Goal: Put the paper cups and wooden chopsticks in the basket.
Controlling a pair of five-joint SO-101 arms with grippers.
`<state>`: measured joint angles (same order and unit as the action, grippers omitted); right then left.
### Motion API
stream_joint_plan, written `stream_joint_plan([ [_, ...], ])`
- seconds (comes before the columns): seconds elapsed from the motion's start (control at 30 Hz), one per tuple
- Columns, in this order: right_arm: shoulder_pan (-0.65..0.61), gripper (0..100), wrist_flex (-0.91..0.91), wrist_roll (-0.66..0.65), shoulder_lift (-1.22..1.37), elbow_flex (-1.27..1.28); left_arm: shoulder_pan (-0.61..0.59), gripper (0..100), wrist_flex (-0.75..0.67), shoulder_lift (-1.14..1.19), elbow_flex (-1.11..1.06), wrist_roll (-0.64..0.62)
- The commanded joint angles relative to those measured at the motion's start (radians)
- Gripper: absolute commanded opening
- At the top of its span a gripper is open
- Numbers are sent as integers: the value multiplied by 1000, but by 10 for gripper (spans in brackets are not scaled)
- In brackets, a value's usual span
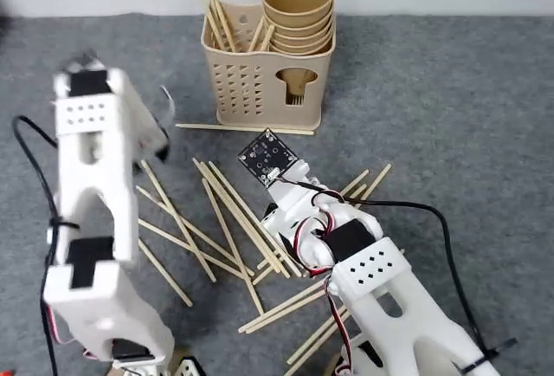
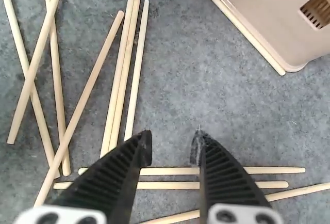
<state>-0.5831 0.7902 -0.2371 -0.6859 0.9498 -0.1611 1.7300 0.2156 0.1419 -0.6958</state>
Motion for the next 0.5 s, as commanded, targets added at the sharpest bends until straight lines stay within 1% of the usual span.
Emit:
stream_joint_plan([
  [0.0,16,144,-21,-3,-25,-8,3,141,-32,-127,-180,-9],
  [0.1,16,144,-21,-3,-25,-8,-54,141,-109,-110,-280,-74],
  [0.2,16,144,-21,-3,-25,-8,-87,141,-135,-77,-331,-141],
  [0.27,16,144,-21,-3,-25,-8,-95,141,-135,-52,-334,-201],
  [0.37,15,144,-21,-3,-24,-8,-97,141,-183,-9,-334,-273],
  [0.47,15,144,-21,-3,-24,-8,-92,141,-215,37,-335,-376],
])
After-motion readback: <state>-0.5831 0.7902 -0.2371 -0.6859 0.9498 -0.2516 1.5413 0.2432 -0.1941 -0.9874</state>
